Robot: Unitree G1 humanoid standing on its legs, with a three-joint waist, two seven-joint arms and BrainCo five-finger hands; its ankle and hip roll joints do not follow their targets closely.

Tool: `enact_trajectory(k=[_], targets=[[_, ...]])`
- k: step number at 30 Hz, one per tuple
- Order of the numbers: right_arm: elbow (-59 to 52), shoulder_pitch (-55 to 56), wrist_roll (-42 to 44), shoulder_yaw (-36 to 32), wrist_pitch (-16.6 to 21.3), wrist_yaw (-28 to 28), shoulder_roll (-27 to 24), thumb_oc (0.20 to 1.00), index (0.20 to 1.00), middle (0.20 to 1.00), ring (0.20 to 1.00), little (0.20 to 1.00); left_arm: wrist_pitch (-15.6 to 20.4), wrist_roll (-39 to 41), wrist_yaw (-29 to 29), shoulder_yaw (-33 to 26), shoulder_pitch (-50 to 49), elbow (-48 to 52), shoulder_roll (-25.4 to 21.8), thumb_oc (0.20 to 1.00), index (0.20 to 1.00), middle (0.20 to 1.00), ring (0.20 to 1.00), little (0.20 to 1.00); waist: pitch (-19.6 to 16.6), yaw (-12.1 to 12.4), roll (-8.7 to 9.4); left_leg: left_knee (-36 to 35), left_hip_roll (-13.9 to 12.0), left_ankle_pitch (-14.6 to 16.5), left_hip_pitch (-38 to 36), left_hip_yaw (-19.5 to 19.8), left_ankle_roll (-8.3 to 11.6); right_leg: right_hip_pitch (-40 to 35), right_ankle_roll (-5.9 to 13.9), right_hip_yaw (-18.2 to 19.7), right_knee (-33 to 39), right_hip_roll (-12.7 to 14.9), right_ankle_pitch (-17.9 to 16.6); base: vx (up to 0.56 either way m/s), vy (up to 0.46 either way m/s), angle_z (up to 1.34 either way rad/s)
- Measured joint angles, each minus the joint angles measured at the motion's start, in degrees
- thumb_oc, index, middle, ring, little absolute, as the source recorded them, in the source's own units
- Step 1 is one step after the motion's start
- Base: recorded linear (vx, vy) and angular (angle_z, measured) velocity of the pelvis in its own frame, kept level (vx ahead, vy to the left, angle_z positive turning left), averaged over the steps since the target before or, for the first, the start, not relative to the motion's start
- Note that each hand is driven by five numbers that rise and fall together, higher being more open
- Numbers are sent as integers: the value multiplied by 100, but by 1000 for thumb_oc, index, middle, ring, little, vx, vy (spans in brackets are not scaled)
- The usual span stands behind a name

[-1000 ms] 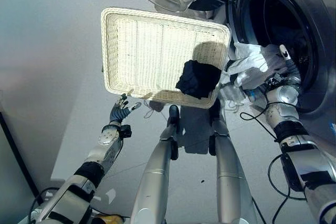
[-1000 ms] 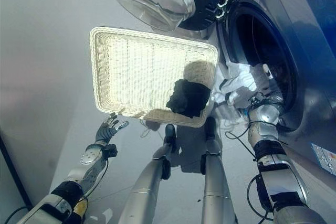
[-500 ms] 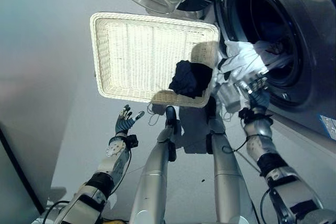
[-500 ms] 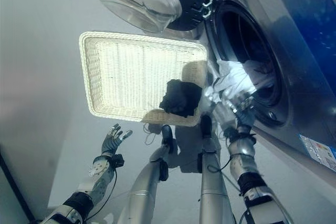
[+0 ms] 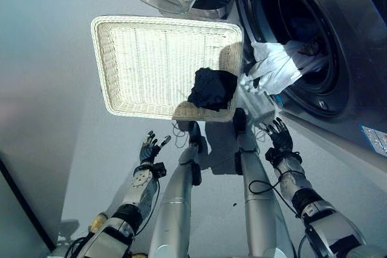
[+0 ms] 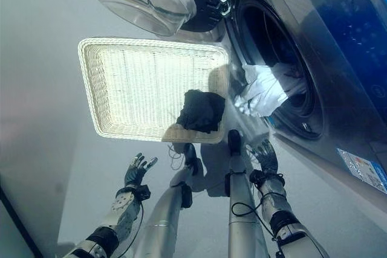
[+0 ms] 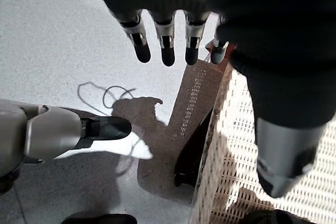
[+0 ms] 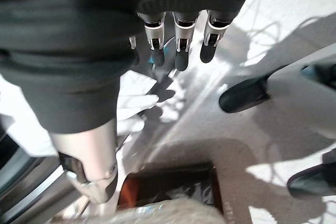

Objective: Put the clothes into the washing machine.

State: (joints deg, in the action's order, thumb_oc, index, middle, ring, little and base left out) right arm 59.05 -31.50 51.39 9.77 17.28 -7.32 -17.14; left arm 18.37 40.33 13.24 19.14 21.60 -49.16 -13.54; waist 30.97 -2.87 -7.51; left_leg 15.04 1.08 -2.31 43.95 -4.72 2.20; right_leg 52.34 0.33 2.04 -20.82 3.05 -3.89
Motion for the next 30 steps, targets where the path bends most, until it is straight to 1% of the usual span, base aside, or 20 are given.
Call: enact_trajectory(k=[1,2,4,5,6,7,9,10,11,13,15,17,19,23,28,30], targets=[[140,-157,357,-101,-204,11,-9,1000,1000,1000,1000,1000,0,0,-37,7,4,-1,1,1000,1000,1000,1000,1000,0,76,-3,52,-12,7,102,3,11,99,-14,-1,-45,-11,5,15,-60,1],[187,-211,452,-134,-254,12,-24,1000,1000,1000,1000,1000,0,0,-39,11,0,0,-1,1000,1000,1000,1000,1000,0,96,-5,66,-13,8,135,11,13,129,-25,-9,-68,-10,13,20,-85,5],[440,-597,885,-366,-484,-18,-46,1000,1000,1000,1000,1000,26,69,-39,44,23,14,-12,1000,1000,1000,1000,1000,-3,159,-19,240,-46,29,372,58,44,303,-59,-83,-176,-15,42,19,-102,10],[423,-712,1000,-408,-519,-54,-91,1000,1000,1000,1000,1000,46,109,-43,89,71,20,-5,1000,1000,1000,1000,1000,-4,248,-20,286,-62,38,480,79,60,404,-66,-106,-217,-21,45,17,-95,9],[440,-816,1095,-481,-536,-105,-139,1000,1000,1000,1000,1000,58,112,-43,115,82,46,-11,1000,1000,1000,1000,1000,-5,286,-21,323,-68,36,571,106,71,477,-73,-124,-255,-28,50,15,-76,11],[470,-1024,1346,-585,-543,-247,-179,1000,1000,1000,1000,1000,90,113,-41,163,111,79,-15,1000,1000,1000,1000,1000,-7,350,-24,424,-76,49,725,169,99,606,-108,-162,-341,-34,73,10,-37,11],[501,-1224,1547,-695,-545,-369,-240,1000,1000,1000,1000,1000,101,113,-46,240,147,99,-7,1000,1000,1000,1000,1000,-7,420,-24,500,-103,50,856,212,133,724,-134,-206,-405,-38,89,33,-116,11],[517,-1419,1649,-715,-536,-471,-282,1000,1000,1000,1000,1000,110,116,-31,313,142,119,-15,1000,1000,1000,1000,1000,-20,509,-45,553,-106,57,950,287,162,790,-165,-274,-473,-36,118,44,-167,16],[535,-1531,1679,-732,-513,-607,-342,1000,1000,1000,1000,1000,119,119,-21,375,140,252,-58,1000,1000,1000,1000,1000,-24,545,-51,632,-109,74,1087,348,187,907,-202,-310,-565,-25,157,29,-118,16],[511,-1863,1637,-733,-503,-747,-449,1000,1000,1000,1000,1000,122,119,-15,450,150,498,-130,1000,1000,1000,1000,1000,-24,592,-52,689,-113,53,1332,430,225,1131,-218,-371,-645,-17,169,25,-110,15],[522,-2156,1356,-707,-454,-910,-640,1000,1000,1000,1000,1000,105,118,21,478,291,697,-160,1000,1000,1000,1000,1000,-24,699,-51,805,-127,0,1662,507,266,1439,-231,-439,-746,-18,162,21,-119,11],[513,-2431,1011,-674,-378,-965,-757,1000,1000,1000,1000,1000,95,118,36,500,406,782,-199,1000,1000,1000,1000,1000,-24,777,-51,865,-157,-3,1859,567,285,1590,-247,-498,-762,-38,154,18,-106,4],[478,-2665,717,-529,-279,-906,-935,1000,1000,1000,1000,1000,71,120,38,564,489,981,-345,1000,1000,1000,1000,1000,-24,852,-52,894,-173,-19,2021,667,321,1699,-248,-582,-768,-47,153,10,-98,7],[328,-2981,434,-442,-44,-802,-1165,1000,1000,1000,1000,1000,41,124,40,559,495,1211,-659,1000,1000,1000,1000,1000,-24,904,-52,931,-179,-32,2228,768,347,1847,-249,-671,-751,-53,152,3,-69,5],[-89,-3107,434,-253,123,-727,-1374,1000,1000,1000,1000,1000,-11,139,34,555,481,1310,-900,1000,1000,1000,1000,1000,-24,952,-51,944,-168,-25,2343,795,347,1909,-250,-703,-687,-46,151,1,-9,0],[-324,-3128,455,-220,216,-591,-1462,1000,1000,1000,1000,1000,-3,156,23,550,474,1399,-967,1000,1000,1000,1000,1000,-23,976,-51,944,-156,-19,2344,794,335,1903,-250,-702,-668,-37,151,0,0,0]])
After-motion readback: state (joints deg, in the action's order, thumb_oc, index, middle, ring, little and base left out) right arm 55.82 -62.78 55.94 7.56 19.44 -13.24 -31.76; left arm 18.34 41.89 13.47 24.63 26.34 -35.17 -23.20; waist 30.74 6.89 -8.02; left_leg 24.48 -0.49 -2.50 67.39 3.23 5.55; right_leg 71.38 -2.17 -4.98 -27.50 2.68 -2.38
